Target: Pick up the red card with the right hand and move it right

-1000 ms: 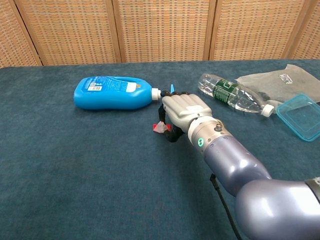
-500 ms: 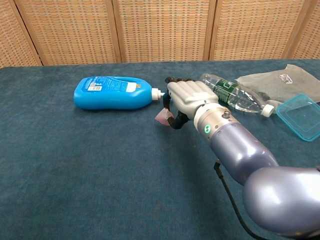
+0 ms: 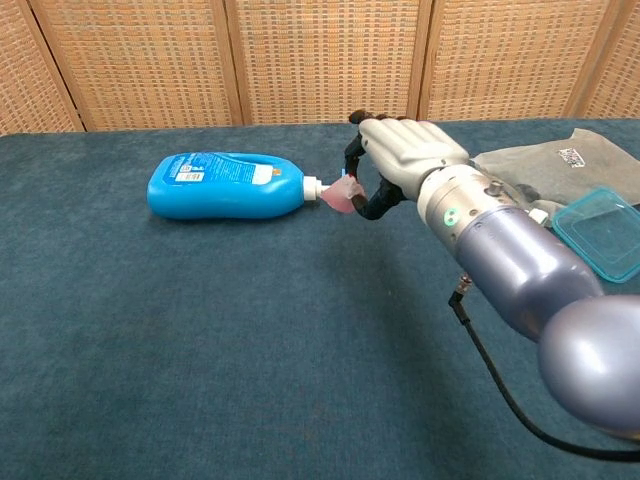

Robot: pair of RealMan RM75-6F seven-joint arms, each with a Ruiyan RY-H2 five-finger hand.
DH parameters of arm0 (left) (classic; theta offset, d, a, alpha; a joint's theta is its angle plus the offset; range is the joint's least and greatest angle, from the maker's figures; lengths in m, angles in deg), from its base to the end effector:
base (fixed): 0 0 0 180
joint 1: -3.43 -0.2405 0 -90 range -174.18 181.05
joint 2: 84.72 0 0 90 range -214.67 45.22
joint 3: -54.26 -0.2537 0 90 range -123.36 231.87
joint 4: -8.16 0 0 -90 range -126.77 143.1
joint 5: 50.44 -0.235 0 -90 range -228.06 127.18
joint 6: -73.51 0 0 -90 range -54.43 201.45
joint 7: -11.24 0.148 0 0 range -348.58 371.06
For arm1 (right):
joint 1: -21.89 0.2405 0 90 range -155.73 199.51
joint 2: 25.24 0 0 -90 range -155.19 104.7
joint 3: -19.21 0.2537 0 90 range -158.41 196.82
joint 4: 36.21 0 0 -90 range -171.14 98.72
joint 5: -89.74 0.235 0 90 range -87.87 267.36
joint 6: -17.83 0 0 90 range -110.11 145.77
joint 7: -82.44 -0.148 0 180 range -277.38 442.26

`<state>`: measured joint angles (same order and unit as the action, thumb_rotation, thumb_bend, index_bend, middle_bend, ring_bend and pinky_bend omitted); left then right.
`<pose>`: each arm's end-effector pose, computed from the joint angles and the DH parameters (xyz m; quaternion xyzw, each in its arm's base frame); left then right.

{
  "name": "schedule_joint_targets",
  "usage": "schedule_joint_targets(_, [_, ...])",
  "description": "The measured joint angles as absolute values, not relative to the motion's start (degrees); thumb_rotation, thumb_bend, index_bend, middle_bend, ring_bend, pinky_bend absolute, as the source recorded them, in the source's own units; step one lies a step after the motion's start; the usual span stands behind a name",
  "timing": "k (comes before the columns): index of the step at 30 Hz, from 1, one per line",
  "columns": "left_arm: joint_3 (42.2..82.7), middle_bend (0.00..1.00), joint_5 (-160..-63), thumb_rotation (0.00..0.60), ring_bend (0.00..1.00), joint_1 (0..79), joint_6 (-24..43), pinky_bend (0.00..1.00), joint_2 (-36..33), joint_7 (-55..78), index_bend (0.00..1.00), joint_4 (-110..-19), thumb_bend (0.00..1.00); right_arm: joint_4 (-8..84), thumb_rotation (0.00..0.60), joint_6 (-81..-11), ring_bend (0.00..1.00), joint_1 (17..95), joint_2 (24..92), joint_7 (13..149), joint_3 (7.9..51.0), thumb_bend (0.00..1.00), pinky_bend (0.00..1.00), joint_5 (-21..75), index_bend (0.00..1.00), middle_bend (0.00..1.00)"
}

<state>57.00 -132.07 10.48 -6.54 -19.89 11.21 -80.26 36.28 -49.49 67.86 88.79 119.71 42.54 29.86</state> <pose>-0.3408 0.1998 0.1318 -0.6012 -0.4028 -0.3465 0.5968 -0.0531 -0.3579 -0.0988 0.6568 -0.3655 0.4344 0.4963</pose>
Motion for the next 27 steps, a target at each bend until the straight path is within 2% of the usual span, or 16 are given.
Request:
schedule_joint_targets(19, [56.2, 0.0, -134.3, 0.6, 0.0, 9.9, -8.9, 0.05, -19.3, 15.6, 0.0, -81.9, 0.15, 62.3, 0.6, -52.0, 0.0, 52.8, 61.0, 93.9, 34.6, 0.58, 0.0, 17.9, 0.6, 0.02])
schedule_joint_targets(27, [55.7, 0.0, -135.5, 0.6, 0.0, 9.6, -9.7, 0.05, -19.1, 16.4, 0.0, -82.3, 0.15, 67.3, 0.6, -54.4, 0.0, 47.9, 53.8, 85.3, 29.5, 0.58, 0.0, 11.3, 0.6, 0.02])
